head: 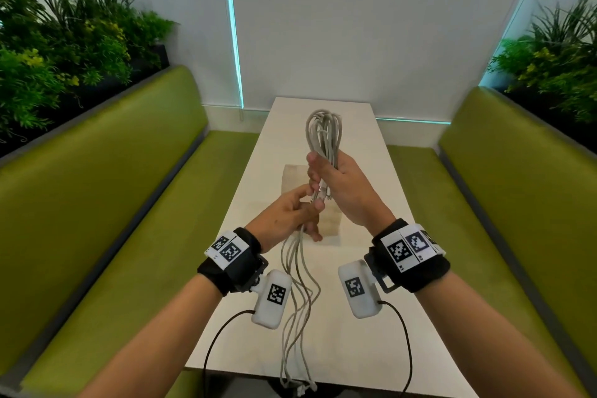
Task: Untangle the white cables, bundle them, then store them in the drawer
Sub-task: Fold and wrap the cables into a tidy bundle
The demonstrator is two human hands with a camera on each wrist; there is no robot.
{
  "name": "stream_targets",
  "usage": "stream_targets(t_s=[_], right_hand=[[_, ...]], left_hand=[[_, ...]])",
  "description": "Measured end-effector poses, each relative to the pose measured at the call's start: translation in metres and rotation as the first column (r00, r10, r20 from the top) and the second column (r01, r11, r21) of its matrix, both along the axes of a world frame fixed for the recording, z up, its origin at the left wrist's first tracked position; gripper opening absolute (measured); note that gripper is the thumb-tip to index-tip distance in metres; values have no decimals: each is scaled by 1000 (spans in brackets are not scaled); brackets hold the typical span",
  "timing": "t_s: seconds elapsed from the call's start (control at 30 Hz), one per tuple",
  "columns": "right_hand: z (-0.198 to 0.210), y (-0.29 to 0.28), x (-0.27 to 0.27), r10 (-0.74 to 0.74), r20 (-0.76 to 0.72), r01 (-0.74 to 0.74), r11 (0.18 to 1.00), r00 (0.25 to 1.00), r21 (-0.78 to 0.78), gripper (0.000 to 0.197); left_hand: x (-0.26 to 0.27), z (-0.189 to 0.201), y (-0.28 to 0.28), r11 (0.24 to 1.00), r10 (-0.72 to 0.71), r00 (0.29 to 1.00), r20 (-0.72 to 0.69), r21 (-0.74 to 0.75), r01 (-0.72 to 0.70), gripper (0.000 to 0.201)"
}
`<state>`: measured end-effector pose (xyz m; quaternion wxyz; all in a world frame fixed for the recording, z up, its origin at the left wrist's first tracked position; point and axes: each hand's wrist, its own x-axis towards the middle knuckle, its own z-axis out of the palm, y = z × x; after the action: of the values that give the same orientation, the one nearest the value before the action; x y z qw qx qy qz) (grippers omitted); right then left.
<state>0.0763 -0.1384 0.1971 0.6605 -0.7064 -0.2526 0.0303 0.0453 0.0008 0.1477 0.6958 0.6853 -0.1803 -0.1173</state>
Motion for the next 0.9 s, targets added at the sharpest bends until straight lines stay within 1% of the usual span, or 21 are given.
stream_targets(t_s=[0.13,0.2,0.3,0.4,0.47,0.6,0.7,0.73,0.77,0.8,0.83,0.87,0.9], right_hand=[[-1,-3,5,6,42,-5,1000,999,-28,21],[5,-6,7,12,50,-11,999,999,-30,20],[20,-15,11,-26,87,27,1000,996,-15,17],[36,-26,19,-22,138,17,999,990,40,14],[44,-32,23,-10,158,4,999,987,33,13],[53,-38,26,-6,166,-2,999,986,46,17],[53,-41,24,-6,163,-3,999,987,52,17],[54,-42,23,-3,172,1,1000,985,8,17],[56,-45,20,7,188,11,995,982,-96,16],[58,-47,18,38,201,16,965,979,-262,16],[58,-49,15,103,185,-9,893,977,-449,18],[57,-50,12,182,135,-64,792,974,-607,21],[53,-50,10,246,73,-124,696,967,-707,21]], left_hand=[[0,0,-5,998,30,998,-53,-56,-33,23],[0,1,-5,999,28,999,-43,-43,-30,18],[0,0,-1,1000,-8,1000,-11,5,8,30],[-2,2,5,998,-53,996,-78,-30,51,31],[-2,5,9,998,-51,993,-103,-42,47,32],[1,6,14,997,-52,998,-30,49,53,32],[-2,8,16,998,-42,999,-28,40,43,31],[-3,9,16,1000,-30,999,-45,1,30,31],[-3,11,17,999,-11,998,-66,-50,8,31],[-2,13,19,995,7,997,-81,-96,-15,31],[-2,16,21,992,16,997,-80,-125,-26,33],[0,18,22,991,12,998,-66,-130,-21,34],[1,21,23,993,-5,999,-44,-115,0,36]])
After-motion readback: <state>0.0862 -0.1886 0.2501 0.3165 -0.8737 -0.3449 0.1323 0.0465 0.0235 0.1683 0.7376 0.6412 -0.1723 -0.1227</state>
